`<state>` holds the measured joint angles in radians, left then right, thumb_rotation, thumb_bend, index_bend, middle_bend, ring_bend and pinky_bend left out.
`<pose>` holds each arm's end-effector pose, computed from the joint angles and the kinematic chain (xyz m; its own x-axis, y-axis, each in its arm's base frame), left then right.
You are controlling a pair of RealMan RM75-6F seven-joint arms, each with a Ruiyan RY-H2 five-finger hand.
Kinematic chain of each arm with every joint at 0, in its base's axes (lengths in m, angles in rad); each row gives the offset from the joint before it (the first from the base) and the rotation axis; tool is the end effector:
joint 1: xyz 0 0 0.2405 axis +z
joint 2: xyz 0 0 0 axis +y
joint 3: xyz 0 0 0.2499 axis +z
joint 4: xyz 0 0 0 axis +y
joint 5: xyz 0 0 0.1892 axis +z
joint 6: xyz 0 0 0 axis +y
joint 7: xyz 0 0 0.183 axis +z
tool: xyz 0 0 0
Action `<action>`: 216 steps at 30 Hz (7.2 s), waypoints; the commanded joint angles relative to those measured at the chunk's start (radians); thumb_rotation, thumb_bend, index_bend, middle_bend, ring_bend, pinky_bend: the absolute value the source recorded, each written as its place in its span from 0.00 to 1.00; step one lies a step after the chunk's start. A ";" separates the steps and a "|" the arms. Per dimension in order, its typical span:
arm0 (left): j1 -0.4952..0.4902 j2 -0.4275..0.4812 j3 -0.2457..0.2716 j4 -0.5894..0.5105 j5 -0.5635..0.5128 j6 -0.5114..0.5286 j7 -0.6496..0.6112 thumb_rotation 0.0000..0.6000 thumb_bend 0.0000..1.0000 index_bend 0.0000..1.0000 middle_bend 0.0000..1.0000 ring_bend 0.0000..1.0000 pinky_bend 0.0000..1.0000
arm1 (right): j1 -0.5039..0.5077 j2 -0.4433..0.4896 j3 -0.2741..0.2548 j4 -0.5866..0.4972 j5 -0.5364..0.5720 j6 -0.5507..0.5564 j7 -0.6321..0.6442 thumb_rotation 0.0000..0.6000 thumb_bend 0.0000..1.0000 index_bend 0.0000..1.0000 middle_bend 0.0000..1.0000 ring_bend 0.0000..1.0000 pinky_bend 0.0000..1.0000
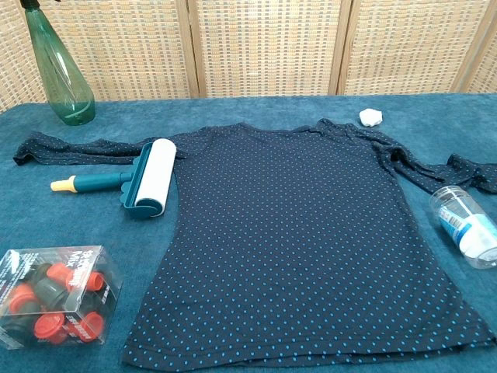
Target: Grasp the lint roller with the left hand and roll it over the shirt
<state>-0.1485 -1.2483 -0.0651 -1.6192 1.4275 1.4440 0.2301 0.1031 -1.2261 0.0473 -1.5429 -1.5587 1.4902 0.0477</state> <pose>-0.2835 0.2377 0.1338 0.4726 0.0210 0.8810 0.8812 -0.0086 -0.4726 -0.2871 -0.2226 0.1441 0.3197 0.0003 0.9475 -0.9443 -0.0826 0.3186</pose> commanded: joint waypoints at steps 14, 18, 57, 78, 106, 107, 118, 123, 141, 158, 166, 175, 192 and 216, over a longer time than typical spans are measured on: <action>-0.003 -0.002 0.001 0.004 -0.001 -0.007 0.000 1.00 0.18 0.00 0.00 0.00 0.00 | 0.001 -0.002 0.002 0.002 0.002 0.001 -0.002 1.00 0.09 0.01 0.00 0.00 0.00; -0.005 -0.003 0.001 0.006 -0.003 -0.010 0.002 1.00 0.18 0.00 0.00 0.00 0.00 | 0.001 -0.003 0.003 0.002 0.003 0.000 0.000 1.00 0.09 0.01 0.00 0.00 0.00; -0.278 0.032 -0.163 0.063 -0.232 -0.374 0.067 1.00 0.24 0.40 0.91 0.75 0.66 | 0.008 -0.013 0.014 0.032 0.049 -0.037 0.013 1.00 0.09 0.03 0.00 0.00 0.00; -0.579 -0.178 -0.144 0.368 -0.544 -0.703 0.293 1.00 0.30 0.40 0.91 0.75 0.66 | 0.019 -0.027 0.039 0.084 0.113 -0.080 0.032 1.00 0.09 0.03 0.00 0.00 0.00; -0.714 -0.420 -0.068 0.698 -0.615 -0.818 0.296 1.00 0.42 0.57 0.91 0.75 0.66 | 0.025 -0.041 0.051 0.126 0.135 -0.094 0.047 1.00 0.09 0.04 0.00 0.00 0.00; -0.714 -0.424 -0.066 0.701 -0.607 -0.808 0.296 1.00 0.47 0.62 0.91 0.75 0.66 | 0.025 -0.041 0.051 0.127 0.133 -0.091 0.048 1.00 0.09 0.04 0.00 0.00 0.00; -0.710 -0.352 -0.068 0.582 -0.493 -0.688 0.289 1.00 0.49 0.83 0.92 0.75 0.66 | 0.022 -0.039 0.053 0.126 0.131 -0.083 0.057 1.00 0.09 0.04 0.00 0.00 0.00; -0.727 -0.296 -0.078 0.492 -0.502 -0.677 0.332 1.00 0.45 0.84 0.92 0.75 0.66 | 0.021 -0.037 0.054 0.124 0.131 -0.082 0.060 1.00 0.09 0.04 0.00 0.00 0.00; -0.969 -0.199 -0.043 0.284 -0.939 -0.807 0.605 1.00 0.41 0.84 0.92 0.75 0.66 | 0.024 -0.025 0.064 0.138 0.162 -0.113 0.106 1.00 0.09 0.04 0.00 0.00 0.00; -1.136 -0.259 0.116 0.310 -1.191 -0.764 0.748 1.00 0.40 0.84 0.92 0.75 0.65 | 0.033 -0.031 0.057 0.153 0.169 -0.152 0.137 1.00 0.09 0.04 0.00 0.00 0.00; -1.202 -0.334 0.125 0.337 -1.263 -0.744 0.792 1.00 0.41 0.83 0.92 0.75 0.65 | 0.038 -0.025 0.054 0.152 0.165 -0.165 0.164 1.00 0.09 0.04 0.00 0.00 0.00; -1.311 -0.449 0.079 0.408 -1.391 -0.721 0.867 1.00 0.41 0.83 0.92 0.75 0.65 | 0.041 -0.023 0.048 0.151 0.153 -0.171 0.182 1.00 0.09 0.04 0.00 0.00 0.00; -1.361 -0.487 0.080 0.420 -1.501 -0.683 0.948 1.00 0.42 0.83 0.92 0.75 0.65 | 0.041 -0.022 0.044 0.151 0.151 -0.172 0.183 1.00 0.09 0.05 0.00 0.00 0.00; -1.204 -0.337 0.163 0.318 -1.325 -0.668 0.828 1.00 0.42 0.83 0.92 0.75 0.65 | 0.043 -0.023 0.027 0.120 0.126 -0.163 0.151 1.00 0.09 0.05 0.00 0.00 0.00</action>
<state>-1.3468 -1.5795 0.1036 -1.3009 0.1017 0.7780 1.0567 0.1455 -1.2490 0.0740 -1.4233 -1.4337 1.3279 0.1980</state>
